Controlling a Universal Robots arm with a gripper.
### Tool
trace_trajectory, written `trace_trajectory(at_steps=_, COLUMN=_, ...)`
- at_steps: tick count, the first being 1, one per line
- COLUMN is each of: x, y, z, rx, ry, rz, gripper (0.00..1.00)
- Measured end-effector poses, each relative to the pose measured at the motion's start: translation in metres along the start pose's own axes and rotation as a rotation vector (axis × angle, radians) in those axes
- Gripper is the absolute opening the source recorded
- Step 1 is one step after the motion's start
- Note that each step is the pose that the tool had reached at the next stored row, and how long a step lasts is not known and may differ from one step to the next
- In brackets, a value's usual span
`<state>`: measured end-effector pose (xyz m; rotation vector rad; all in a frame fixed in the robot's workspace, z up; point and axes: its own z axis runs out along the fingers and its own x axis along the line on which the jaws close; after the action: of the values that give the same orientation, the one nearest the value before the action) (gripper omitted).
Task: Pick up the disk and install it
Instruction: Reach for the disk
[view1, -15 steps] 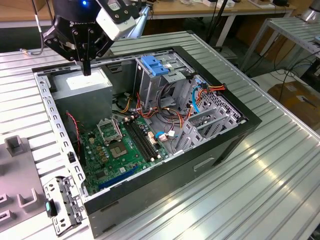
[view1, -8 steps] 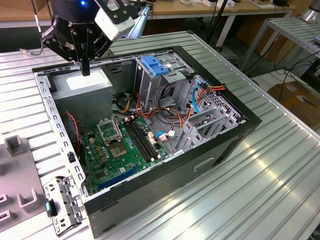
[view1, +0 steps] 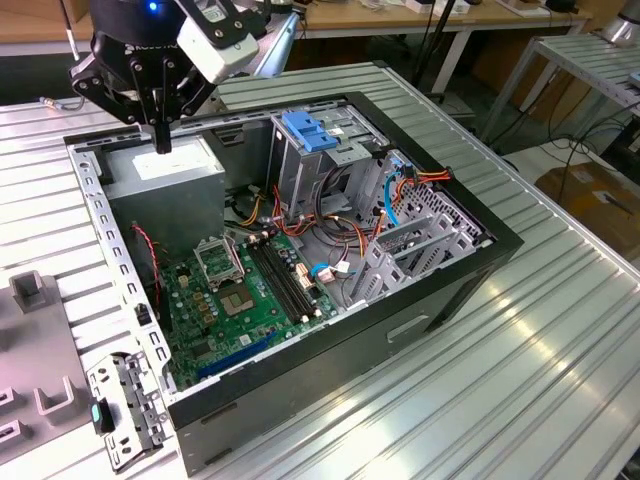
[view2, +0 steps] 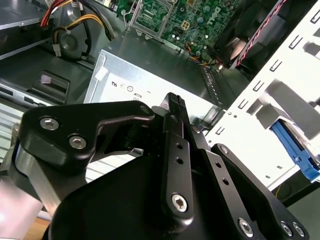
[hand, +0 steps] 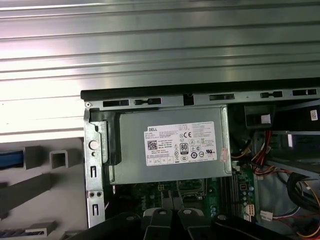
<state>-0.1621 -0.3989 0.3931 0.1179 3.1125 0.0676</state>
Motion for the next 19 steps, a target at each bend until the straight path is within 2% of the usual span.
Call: trace_trajectory(at_steps=19, x=0.015, y=-0.0011, z=-0.0002, rx=0.0, ry=0.0006, rz=0.0, gripper=0.11)
